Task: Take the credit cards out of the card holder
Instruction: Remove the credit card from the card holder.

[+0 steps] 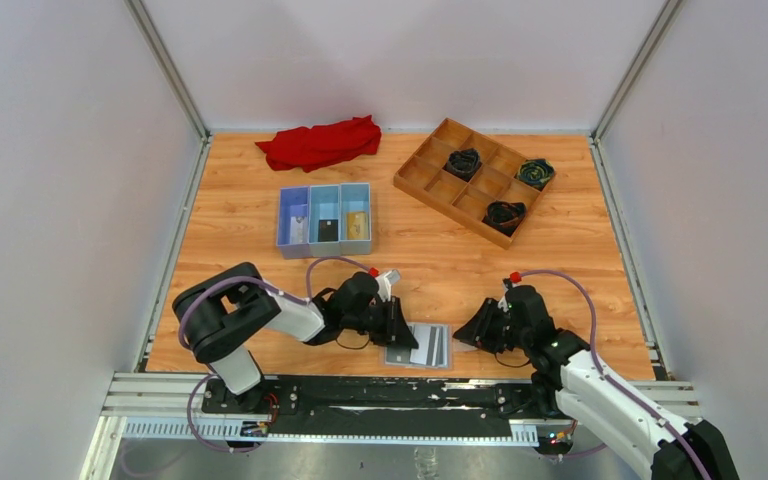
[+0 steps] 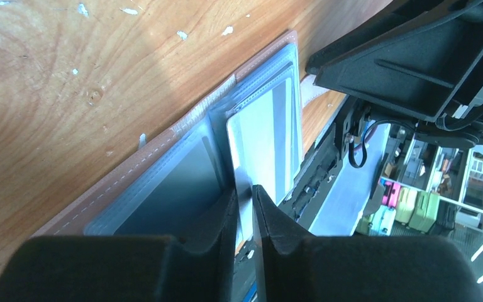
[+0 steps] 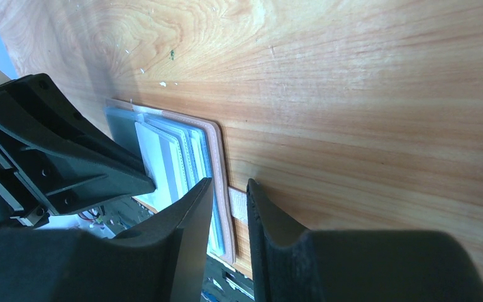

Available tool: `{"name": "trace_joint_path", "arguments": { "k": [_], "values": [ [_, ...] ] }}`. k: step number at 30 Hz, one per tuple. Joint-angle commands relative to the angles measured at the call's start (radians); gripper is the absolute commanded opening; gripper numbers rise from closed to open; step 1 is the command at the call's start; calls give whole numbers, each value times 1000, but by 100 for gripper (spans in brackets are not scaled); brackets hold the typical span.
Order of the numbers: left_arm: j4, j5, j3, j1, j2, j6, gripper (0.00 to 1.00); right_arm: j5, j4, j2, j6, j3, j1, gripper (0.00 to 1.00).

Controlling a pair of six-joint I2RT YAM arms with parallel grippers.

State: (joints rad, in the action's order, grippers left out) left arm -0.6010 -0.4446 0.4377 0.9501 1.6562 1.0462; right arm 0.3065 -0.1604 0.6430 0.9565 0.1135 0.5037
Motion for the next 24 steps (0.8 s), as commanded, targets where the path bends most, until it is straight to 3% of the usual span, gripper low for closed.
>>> {"name": "trace_joint_path", "arguments": {
  "k": [1, 10, 12, 18, 24],
  "values": [
    [-5, -15, -2, -5, 15, -16, 19, -87, -169, 22, -37, -55, 10, 32],
    [-129, -9, -50, -5, 18, 44, 12, -81, -141, 53, -47, -55, 9, 31],
    [-175, -9, -64, -6, 25, 66, 0, -80, -137, 63, -48, -55, 10, 31],
    [-284, -10, -112, -11, 43, 99, 0, -61, -134, 62, -66, -40, 9, 31],
    [-275, 28, -146, -22, 4, 89, 0, -41, -172, 38, -100, 14, 10, 30]
  ]
}}
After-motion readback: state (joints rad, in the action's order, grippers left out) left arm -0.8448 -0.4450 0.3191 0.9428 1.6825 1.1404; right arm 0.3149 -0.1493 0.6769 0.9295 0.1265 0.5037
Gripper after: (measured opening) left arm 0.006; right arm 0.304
